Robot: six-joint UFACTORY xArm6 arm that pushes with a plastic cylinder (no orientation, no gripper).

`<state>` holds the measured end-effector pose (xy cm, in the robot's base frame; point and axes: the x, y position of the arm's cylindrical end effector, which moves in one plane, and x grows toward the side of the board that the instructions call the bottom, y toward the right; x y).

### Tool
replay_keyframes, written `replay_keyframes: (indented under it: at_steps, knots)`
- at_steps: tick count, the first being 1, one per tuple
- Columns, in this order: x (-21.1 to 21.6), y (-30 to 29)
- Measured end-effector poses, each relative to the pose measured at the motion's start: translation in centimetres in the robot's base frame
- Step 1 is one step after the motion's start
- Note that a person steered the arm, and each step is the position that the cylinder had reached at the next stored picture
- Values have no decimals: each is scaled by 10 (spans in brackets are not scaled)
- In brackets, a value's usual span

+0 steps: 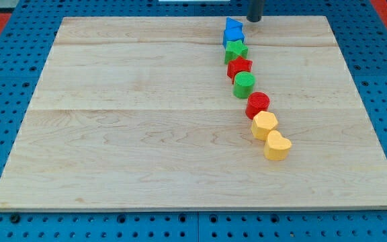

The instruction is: Move the green star right to the red star

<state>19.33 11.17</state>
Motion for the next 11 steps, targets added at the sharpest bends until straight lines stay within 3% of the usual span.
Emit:
replay_keyframes:
  at_steps: [2, 3, 4, 5, 6, 9, 10, 11]
  knots:
    - [19, -116]
    - [71, -117]
    - [101, -68]
    - [103, -37]
    - [136, 1]
    - [129, 33]
    - [133, 5]
    - [136, -67]
